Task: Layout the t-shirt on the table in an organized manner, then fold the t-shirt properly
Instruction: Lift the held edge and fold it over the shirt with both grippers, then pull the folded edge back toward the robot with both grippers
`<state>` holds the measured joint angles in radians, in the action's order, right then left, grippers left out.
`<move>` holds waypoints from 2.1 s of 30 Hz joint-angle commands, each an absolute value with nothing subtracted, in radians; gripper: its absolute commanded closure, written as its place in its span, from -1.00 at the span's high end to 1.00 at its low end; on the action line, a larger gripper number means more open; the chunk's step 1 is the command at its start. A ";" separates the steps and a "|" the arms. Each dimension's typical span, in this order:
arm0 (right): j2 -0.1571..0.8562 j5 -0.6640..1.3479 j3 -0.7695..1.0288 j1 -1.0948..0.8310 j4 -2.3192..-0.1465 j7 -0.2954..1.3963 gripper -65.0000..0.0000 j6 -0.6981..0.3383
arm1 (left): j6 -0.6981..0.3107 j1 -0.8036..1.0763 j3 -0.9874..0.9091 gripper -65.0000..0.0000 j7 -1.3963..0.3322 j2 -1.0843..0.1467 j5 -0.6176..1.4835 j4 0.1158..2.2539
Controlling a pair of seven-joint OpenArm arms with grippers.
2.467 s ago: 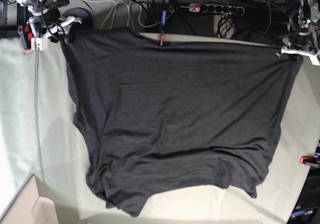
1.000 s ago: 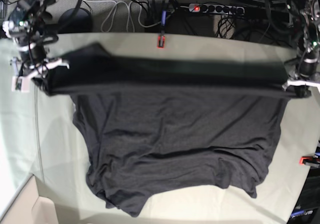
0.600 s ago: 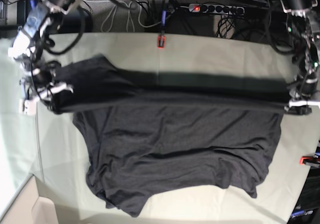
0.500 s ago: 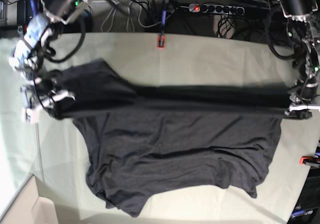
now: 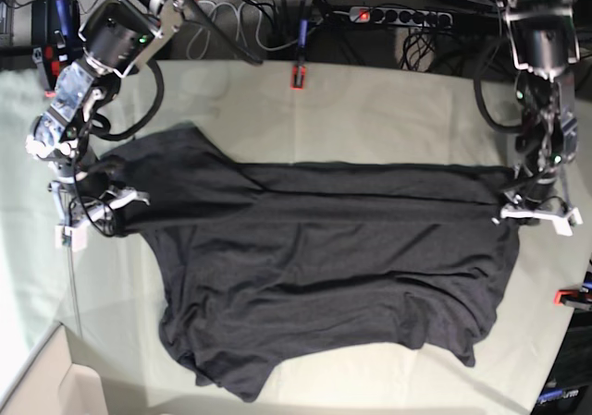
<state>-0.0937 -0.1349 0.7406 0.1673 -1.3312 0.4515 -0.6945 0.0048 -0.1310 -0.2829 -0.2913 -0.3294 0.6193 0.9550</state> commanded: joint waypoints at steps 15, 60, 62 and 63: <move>-0.070 -0.116 0.800 0.160 -1.415 0.437 0.11 -0.698 | -0.004 -0.097 -0.274 0.21 -0.265 -0.398 0.631 1.078; -0.030 -0.113 0.803 0.010 -1.236 0.427 0.05 -0.698 | -0.005 -0.010 -0.403 -1.00 -0.265 -0.352 0.622 1.006; -0.031 -0.113 0.805 0.004 -1.237 0.427 -0.27 -0.698 | -0.005 -0.010 -0.403 -1.00 -0.265 -0.352 0.622 1.006; -0.033 -0.113 0.809 0.005 -1.239 0.427 -0.49 -0.698 | -0.005 -0.008 -0.403 -1.00 -0.265 -0.352 0.622 1.004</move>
<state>-0.0345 -0.1043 0.8093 0.0017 -1.2320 0.4061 -0.6910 -0.0032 0.0013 -0.3950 -0.2878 -0.3325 0.6224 0.9878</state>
